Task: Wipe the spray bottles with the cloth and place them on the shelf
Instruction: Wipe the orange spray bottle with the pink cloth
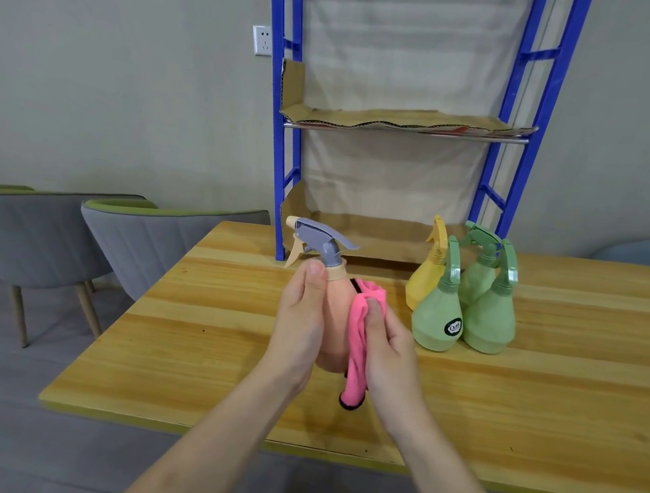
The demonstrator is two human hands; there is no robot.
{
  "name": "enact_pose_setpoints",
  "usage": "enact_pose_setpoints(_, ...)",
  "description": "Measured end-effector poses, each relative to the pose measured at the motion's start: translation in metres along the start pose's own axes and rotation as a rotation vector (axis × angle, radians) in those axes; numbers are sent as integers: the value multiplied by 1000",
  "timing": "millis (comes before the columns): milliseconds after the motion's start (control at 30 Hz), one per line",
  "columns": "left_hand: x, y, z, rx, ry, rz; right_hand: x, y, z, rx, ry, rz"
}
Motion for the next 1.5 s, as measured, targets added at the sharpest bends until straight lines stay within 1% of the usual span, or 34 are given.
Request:
enact_pose_setpoints(33,-1,1,2,12,-1,4,3,0,0,0,-10,-4)
enact_pose_setpoints(100,-4,4,3,34,23,-7,11,2,3,1,-92,30)
enact_pose_setpoints(167,-8,4,1,35,77,-28,18,3,7,7,-233,113)
enact_pose_setpoints(233,-11,4,-3,39,92,-34,20,3,10,26,-373,206)
enact_pose_setpoints(333,-11,3,-9,29,44,-23,19,5,10,53,-533,301)
enact_pose_setpoints(400,-6,1,-10,30,-2,-43,18,6,8,55,-576,346)
enact_pose_setpoints(467,-4,-1,-10,26,-40,-41,18,6,5,63,-554,359)
enact_pose_setpoints(500,-3,-1,-9,18,-48,-43,18,5,4,68,-507,337)
enact_pose_setpoints(533,-4,-2,-9,-1,-45,-46,17,4,2,70,-427,292)
enact_pose_setpoints(633,-3,-8,-9,-71,-38,-25,11,1,1,96,-105,53)
enact_pose_setpoints(667,-1,-9,-9,-85,-42,-14,9,2,1,100,-39,16)
enact_pose_setpoints(700,1,-10,-9,-101,-54,4,8,2,2,94,-8,6)
enact_pose_setpoints(767,1,-10,-5,-138,-76,67,8,3,4,69,-23,6)
enact_pose_setpoints(833,-1,-8,-3,-130,-53,82,14,5,7,51,-117,43)
enact_pose_setpoints(967,-9,-6,-8,-113,61,4,24,6,10,31,-404,232)
enact_pose_setpoints(1067,-13,-5,-12,-96,93,-17,28,6,8,93,-503,318)
enact_pose_setpoints(1167,-13,-5,-12,-52,72,-7,32,9,9,146,-642,401)
enact_pose_setpoints(1200,-12,-6,-13,-55,63,-14,31,11,9,150,-646,405)
enact_pose_setpoints(1233,-11,-7,-13,-61,60,-26,31,12,8,149,-605,391)
enact_pose_setpoints(1267,-10,-9,-13,-63,66,-46,29,11,6,137,-519,357)
enact_pose_setpoints(1367,-9,-13,-10,-91,79,-105,20,5,-1,129,-151,190)
enact_pose_setpoints(1400,-8,-14,-9,-106,75,-104,16,3,-2,131,-67,148)
enact_pose_setpoints(1467,-5,-16,-8,-126,50,-93,8,1,-2,119,-2,123)
enact_pose_setpoints(1500,-4,-16,-7,-129,39,-91,6,1,0,125,-21,136)
Point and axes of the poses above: each hand's wrist, its own z-axis away from the middle knuckle, its own y-axis out of the palm, x = y × z, the point moved 4 cm from there along -z, towards the middle knuckle, and after that the axes turned 9 degrees about -x, right-handed, at the moved point
